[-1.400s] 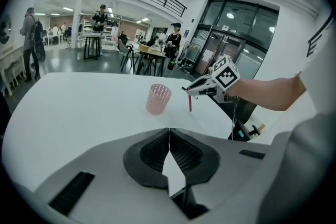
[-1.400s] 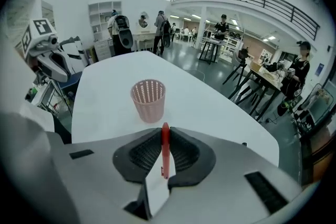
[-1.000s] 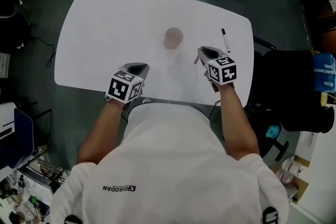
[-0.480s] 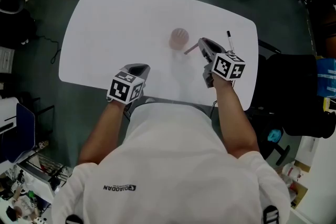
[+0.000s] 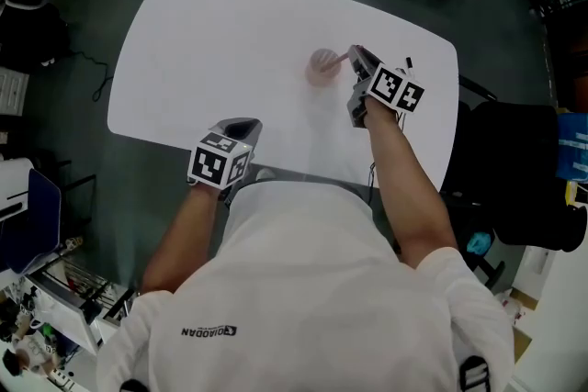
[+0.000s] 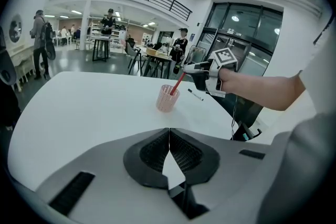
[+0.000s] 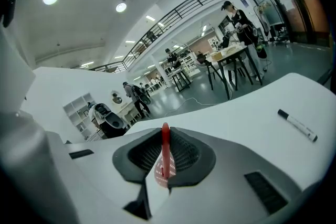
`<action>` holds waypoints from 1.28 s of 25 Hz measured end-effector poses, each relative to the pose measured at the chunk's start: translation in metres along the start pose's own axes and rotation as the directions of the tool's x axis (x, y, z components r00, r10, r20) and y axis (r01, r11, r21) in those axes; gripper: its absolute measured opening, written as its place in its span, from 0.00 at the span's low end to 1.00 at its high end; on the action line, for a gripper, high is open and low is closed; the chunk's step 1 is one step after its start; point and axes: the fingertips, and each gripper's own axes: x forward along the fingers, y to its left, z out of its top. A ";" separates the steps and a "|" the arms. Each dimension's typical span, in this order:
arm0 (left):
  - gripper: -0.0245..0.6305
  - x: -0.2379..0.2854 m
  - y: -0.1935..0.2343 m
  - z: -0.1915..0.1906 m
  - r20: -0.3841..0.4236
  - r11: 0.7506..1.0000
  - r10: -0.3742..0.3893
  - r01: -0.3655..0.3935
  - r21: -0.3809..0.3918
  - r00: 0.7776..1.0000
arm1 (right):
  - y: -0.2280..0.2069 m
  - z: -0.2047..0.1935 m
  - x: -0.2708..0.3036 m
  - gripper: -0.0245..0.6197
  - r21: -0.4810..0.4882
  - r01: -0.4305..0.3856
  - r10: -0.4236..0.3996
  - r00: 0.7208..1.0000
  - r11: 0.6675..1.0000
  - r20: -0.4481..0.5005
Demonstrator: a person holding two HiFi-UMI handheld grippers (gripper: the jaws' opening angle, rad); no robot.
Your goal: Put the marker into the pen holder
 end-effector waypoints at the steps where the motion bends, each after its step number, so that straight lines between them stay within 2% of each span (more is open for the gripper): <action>1: 0.08 -0.001 0.001 -0.002 0.001 1.000 0.003 -0.003 -0.005 1.000 | -0.003 -0.008 0.005 0.14 0.017 0.007 -0.007 1.000 1.000 -0.011; 8: 0.08 -0.009 0.008 -0.015 -0.003 0.999 0.014 -0.014 -0.032 1.000 | -0.014 -0.053 0.026 0.14 0.005 0.039 -0.038 0.991 0.999 -0.132; 16: 0.08 -0.010 0.008 -0.015 0.002 1.000 0.013 -0.013 -0.022 1.000 | -0.015 -0.080 0.033 0.16 -0.098 0.013 -0.038 0.966 0.995 -0.255; 20: 0.08 -0.014 0.011 -0.011 0.019 1.000 0.025 -0.025 -0.012 1.000 | -0.014 -0.077 0.028 0.23 -0.167 0.020 -0.063 0.965 0.986 -0.256; 26: 0.08 -0.016 0.005 -0.005 0.045 1.000 0.010 -0.011 0.015 0.999 | -0.017 -0.066 0.007 0.24 -0.293 0.047 -0.115 0.969 0.955 -0.220; 32: 0.08 -0.021 0.003 -0.006 0.053 1.000 -0.009 0.007 0.030 0.999 | -0.008 -0.072 -0.022 0.23 -0.278 0.034 -0.092 0.976 0.960 -0.197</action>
